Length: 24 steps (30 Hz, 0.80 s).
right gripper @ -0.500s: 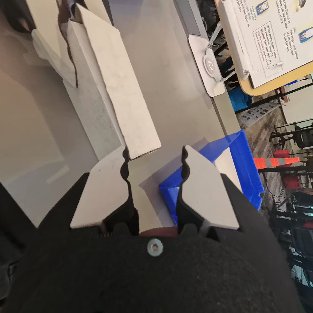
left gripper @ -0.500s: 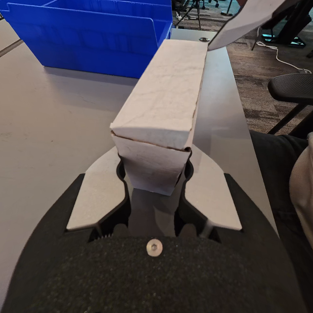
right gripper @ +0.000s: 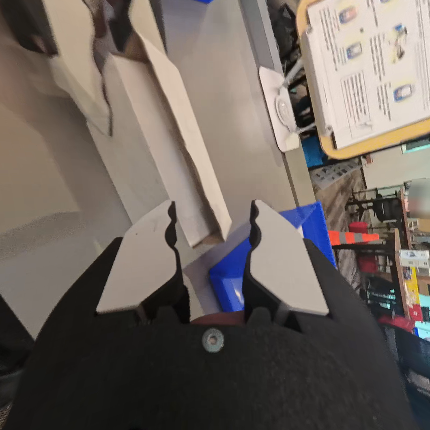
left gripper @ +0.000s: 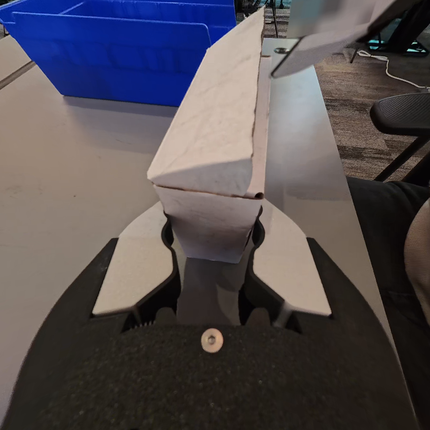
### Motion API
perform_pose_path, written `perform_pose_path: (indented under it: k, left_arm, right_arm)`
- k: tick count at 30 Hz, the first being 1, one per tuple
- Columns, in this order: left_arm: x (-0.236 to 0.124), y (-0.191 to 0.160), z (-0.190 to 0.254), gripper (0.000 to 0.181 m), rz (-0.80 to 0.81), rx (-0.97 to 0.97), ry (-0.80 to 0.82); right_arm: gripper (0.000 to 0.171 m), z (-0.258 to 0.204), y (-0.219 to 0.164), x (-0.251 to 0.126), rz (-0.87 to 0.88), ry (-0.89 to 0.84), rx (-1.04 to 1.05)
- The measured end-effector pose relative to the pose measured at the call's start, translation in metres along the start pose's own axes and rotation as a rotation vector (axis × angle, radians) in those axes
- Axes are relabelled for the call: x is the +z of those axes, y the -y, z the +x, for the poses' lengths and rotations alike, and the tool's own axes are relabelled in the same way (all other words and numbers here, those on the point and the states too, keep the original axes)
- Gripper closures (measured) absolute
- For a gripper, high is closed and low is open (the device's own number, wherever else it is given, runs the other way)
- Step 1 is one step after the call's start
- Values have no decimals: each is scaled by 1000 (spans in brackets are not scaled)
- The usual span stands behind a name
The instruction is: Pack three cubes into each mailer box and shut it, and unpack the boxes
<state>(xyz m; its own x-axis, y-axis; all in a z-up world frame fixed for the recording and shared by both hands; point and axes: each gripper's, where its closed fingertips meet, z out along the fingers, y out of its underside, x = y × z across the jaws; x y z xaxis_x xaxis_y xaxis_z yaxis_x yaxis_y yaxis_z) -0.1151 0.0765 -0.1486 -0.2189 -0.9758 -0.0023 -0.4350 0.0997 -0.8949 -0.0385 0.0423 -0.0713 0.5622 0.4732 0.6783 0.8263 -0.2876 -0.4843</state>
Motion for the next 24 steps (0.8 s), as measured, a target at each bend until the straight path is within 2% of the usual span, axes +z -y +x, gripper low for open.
perform_pose_path:
  k: [5, 8, 12, 13, 14, 17, 18, 19, 20, 21, 22, 24]
  left_arm:
    - [0, 0, 0, 115, 0, 4, 4]
    - [0, 0, 0, 115, 0, 7, 6]
    - [0, 0, -1, 115, 0, 3, 9]
    - [0, 0, 0, 115, 1, 13, 12]
    - [0, 1, 1, 114, 2, 24, 15]
    - [0, 0, 0, 114, 0, 17, 15]
    - [0, 0, 0, 114, -2, 11, 15]
    - [0, 0, 1, 115, 0, 18, 14]
    - [0, 1, 4, 115, 7, 57, 20]
    - [0, 2, 7, 115, 14, 95, 29]
    - [1, 3, 8, 115, 15, 100, 37]
    - [2, 1, 2, 115, 0, 24, 26]
  right_arm:
    - [114, -31, 57, 16, 107, 77, -42]
    - [116, -35, 80, 32, 111, 48, -125]
    - [93, -27, 93, 41, 97, 56, -147]
    - [108, -21, 97, 39, 119, 48, -126]
    - [115, -18, 101, 37, 147, 57, -121]
    - [97, -7, 97, 41, 107, 41, -117]
    - [97, 0, 100, 41, 112, 5, -128]
    - [116, 12, 104, 38, 129, -62, -129]
    - [151, 33, 108, 33, 141, -169, -115]
    - [144, 46, 113, 25, 180, -218, -88]
    - [137, 43, 116, 22, 208, -140, -49]
    - [121, 37, 106, 20, 160, -40, -12]
